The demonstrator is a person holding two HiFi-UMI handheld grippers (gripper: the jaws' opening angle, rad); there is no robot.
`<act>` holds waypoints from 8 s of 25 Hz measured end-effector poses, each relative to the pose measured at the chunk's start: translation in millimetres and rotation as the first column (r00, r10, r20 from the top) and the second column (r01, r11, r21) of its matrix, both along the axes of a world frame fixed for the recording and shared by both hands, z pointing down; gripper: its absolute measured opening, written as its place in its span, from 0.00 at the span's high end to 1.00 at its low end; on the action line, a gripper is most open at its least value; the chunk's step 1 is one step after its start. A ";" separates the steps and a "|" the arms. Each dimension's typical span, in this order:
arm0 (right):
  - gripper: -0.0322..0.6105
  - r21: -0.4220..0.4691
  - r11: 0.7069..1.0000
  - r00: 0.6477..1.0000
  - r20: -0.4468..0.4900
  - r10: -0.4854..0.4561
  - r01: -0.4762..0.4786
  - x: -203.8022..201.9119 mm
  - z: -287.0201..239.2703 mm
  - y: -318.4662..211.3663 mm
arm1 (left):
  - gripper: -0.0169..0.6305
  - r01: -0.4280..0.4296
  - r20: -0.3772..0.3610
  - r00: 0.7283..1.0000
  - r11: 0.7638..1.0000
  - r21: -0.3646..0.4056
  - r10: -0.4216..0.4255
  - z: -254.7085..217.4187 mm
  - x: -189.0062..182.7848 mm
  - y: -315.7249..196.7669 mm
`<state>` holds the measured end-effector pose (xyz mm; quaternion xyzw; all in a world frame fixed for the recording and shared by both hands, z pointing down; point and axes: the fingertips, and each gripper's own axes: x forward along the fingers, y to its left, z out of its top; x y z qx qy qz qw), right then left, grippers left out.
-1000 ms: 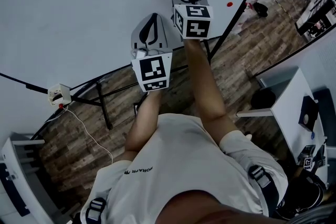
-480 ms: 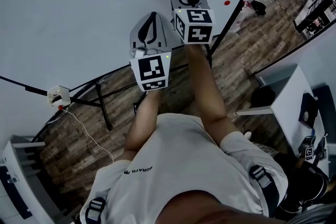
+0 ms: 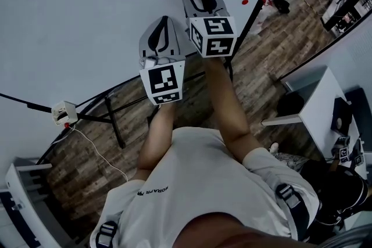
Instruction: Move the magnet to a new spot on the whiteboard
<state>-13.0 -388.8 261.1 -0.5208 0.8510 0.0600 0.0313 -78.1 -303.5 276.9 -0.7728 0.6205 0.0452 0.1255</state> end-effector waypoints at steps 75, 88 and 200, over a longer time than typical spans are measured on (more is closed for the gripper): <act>0.75 0.061 0.997 0.999 0.007 -0.051 0.051 18.1 32.6 83.6 | 0.97 -0.018 0.004 1.000 1.000 -0.019 0.018 8.3 11.9 19.7; 0.75 0.067 0.997 0.999 0.003 -0.044 0.044 23.7 31.1 93.2 | 0.97 -0.021 0.008 1.000 1.000 -0.019 0.021 7.6 15.2 24.7; 0.75 0.023 0.999 0.999 -0.018 -0.035 0.035 0.7 7.5 -2.3 | 0.97 -0.001 0.011 1.000 1.000 -0.008 0.001 10.3 -2.0 -9.1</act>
